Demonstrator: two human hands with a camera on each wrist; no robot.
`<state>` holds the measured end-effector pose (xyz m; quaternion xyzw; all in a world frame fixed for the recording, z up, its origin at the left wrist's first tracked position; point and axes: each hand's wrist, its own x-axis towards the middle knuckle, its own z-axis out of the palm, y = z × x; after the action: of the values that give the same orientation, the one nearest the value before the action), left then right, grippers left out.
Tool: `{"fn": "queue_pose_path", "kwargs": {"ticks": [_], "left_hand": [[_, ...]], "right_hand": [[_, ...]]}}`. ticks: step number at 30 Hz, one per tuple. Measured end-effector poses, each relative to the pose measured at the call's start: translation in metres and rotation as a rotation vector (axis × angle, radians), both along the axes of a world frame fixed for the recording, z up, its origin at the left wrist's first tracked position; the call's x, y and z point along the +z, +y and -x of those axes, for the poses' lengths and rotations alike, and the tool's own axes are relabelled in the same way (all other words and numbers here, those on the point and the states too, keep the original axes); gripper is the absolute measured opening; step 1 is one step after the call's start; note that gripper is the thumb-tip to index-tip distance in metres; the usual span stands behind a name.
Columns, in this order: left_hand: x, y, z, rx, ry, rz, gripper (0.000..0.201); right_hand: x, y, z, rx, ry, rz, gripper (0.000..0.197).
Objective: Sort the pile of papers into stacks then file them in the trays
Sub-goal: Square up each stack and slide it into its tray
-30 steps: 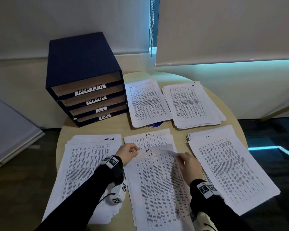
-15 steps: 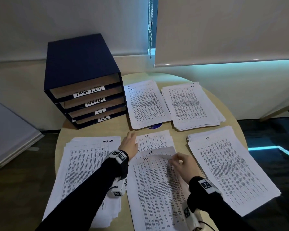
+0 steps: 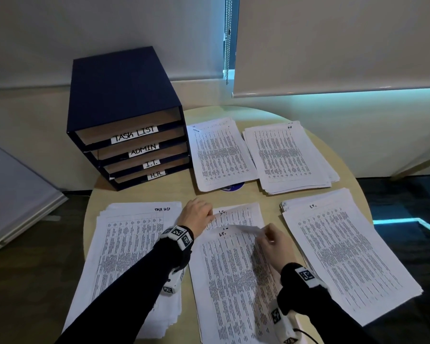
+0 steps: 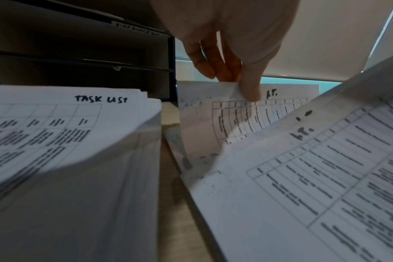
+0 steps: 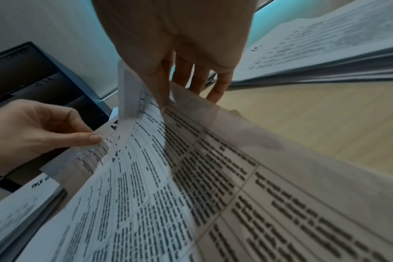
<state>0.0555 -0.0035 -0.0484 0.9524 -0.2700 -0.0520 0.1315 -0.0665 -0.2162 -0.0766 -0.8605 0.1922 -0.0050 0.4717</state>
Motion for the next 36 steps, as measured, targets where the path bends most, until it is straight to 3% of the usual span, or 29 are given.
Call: {"fn": "queue_pose_path", "kwargs": {"ticks": [6, 11, 16, 19, 23, 25, 27, 28, 31, 34, 36], "left_hand": [[0.005, 0.005, 0.005, -0.066, 0.030, -0.045, 0.031], [0.014, 0.006, 0.018, 0.000, 0.359, 0.252, 0.022], [0.010, -0.004, 0.013, 0.178, 0.513, 0.253, 0.038], [-0.002, -0.010, 0.002, 0.219, 0.470, 0.097, 0.045], [-0.008, -0.013, -0.002, 0.194, 0.336, 0.020, 0.017], [-0.003, -0.014, -0.001, 0.156, 0.250, 0.001, 0.010], [0.002, -0.014, -0.001, 0.106, 0.167, -0.012, 0.014], [0.003, -0.014, -0.002, 0.078, 0.137, -0.009, 0.015], [0.009, -0.012, 0.001, -0.034, 0.070, 0.006, 0.014], [0.007, -0.005, 0.009, -0.166, -0.009, 0.026, 0.020], [0.004, -0.002, 0.017, -0.257, -0.061, 0.059, 0.013]], "right_hand": [[0.005, 0.002, -0.002, -0.007, 0.016, 0.056, 0.015], [0.005, -0.001, -0.011, 0.017, -0.004, 0.024, 0.021], [0.001, -0.001, -0.010, 0.029, 0.024, -0.024, 0.017], [0.001, 0.000, -0.005, 0.000, 0.010, -0.072, 0.020], [0.003, -0.002, 0.000, -0.045, -0.010, -0.131, 0.015], [0.005, 0.001, 0.003, -0.096, -0.006, -0.165, 0.029], [0.006, 0.002, 0.006, -0.123, -0.021, -0.145, 0.047], [0.006, 0.003, 0.008, -0.107, -0.022, -0.125, 0.047], [0.002, 0.002, 0.010, -0.044, -0.022, -0.046, 0.017], [0.003, 0.000, 0.013, -0.087, -0.059, 0.050, 0.019], [0.006, 0.000, 0.015, -0.100, -0.066, 0.079, 0.022]]}}
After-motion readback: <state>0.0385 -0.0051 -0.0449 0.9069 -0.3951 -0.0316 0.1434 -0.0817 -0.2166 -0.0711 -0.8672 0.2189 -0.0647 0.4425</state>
